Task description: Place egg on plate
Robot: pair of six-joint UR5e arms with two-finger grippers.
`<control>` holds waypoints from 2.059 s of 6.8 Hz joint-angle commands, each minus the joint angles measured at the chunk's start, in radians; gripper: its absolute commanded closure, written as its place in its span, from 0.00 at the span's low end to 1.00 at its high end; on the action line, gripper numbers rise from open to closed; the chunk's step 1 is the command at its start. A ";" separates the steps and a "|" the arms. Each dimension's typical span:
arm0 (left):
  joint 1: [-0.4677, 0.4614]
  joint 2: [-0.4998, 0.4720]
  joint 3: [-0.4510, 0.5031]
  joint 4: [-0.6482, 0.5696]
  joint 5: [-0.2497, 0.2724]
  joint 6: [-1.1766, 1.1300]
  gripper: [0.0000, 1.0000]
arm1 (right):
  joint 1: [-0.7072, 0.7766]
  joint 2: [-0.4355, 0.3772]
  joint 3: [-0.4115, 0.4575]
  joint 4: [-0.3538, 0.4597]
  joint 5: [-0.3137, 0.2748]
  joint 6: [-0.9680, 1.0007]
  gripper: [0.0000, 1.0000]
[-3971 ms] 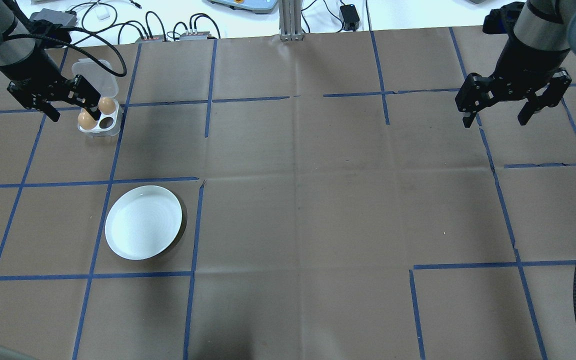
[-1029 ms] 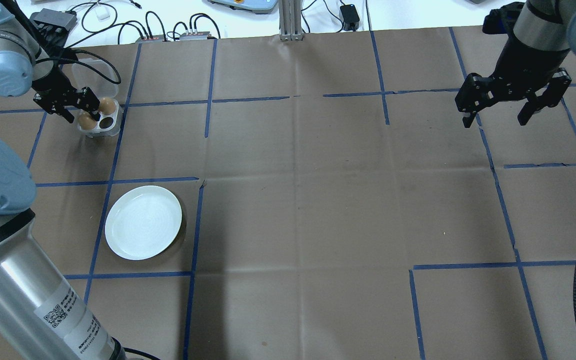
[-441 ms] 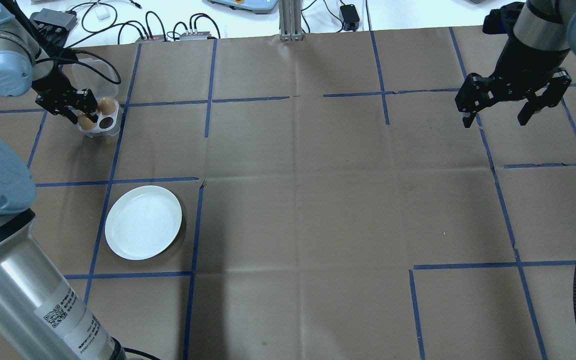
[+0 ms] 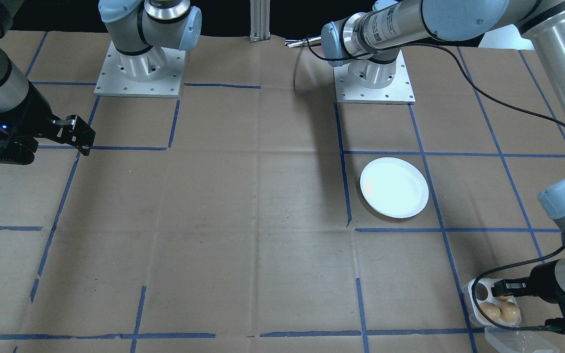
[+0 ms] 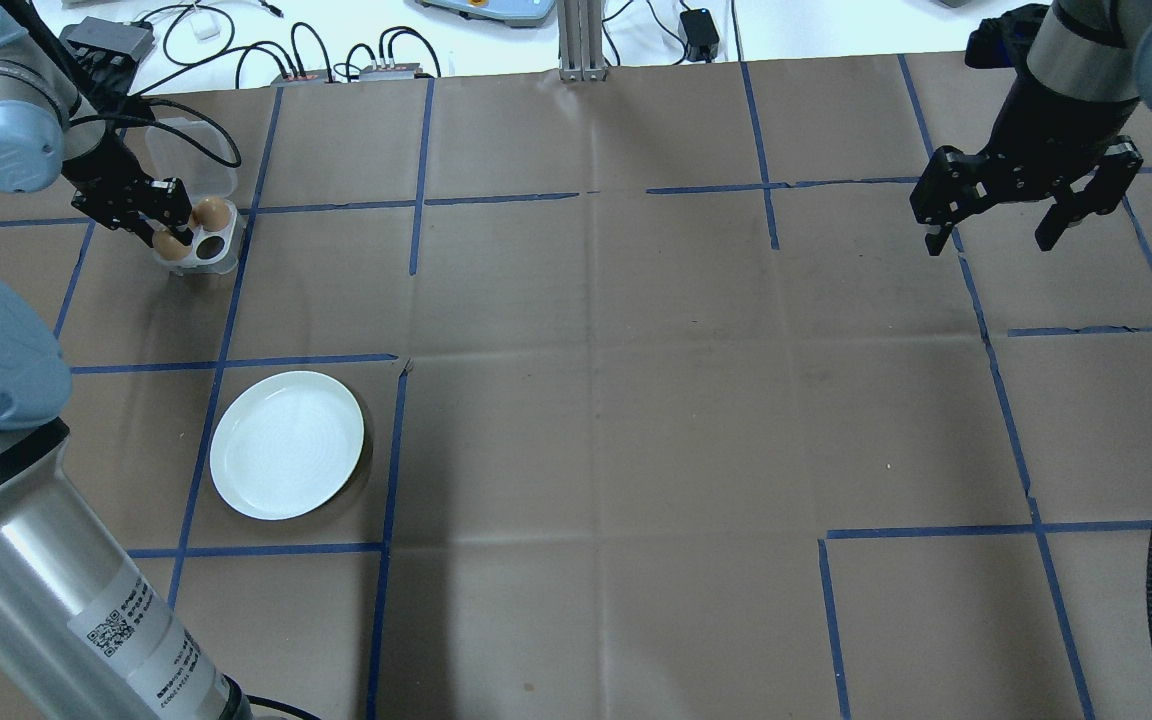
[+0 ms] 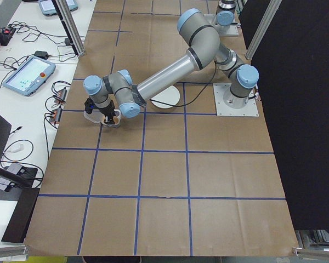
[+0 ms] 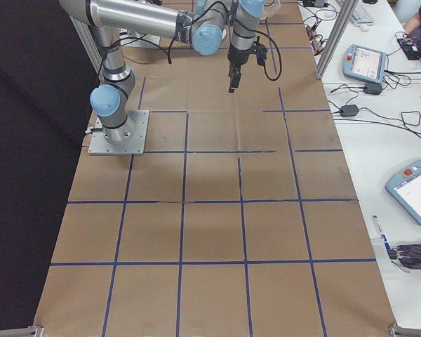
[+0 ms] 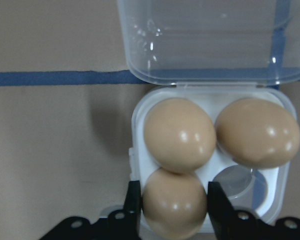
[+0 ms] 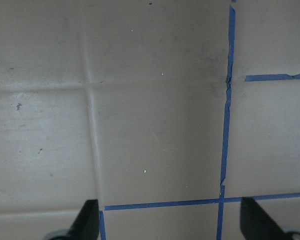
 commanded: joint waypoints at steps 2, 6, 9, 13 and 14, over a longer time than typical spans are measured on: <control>-0.005 0.056 0.008 -0.056 0.002 -0.002 0.77 | 0.000 0.000 0.000 0.000 0.000 0.000 0.00; -0.026 0.157 -0.021 -0.204 -0.001 -0.063 0.78 | 0.000 0.000 0.000 0.000 0.000 0.000 0.00; -0.092 0.287 -0.223 -0.237 -0.032 -0.207 0.79 | 0.000 0.000 0.000 0.000 0.000 0.000 0.00; -0.092 0.416 -0.561 -0.222 -0.075 -0.350 0.77 | 0.000 0.000 0.000 0.000 0.000 0.000 0.00; -0.091 0.401 -0.568 -0.217 -0.086 -0.352 0.76 | 0.000 0.000 0.000 0.000 0.000 0.000 0.00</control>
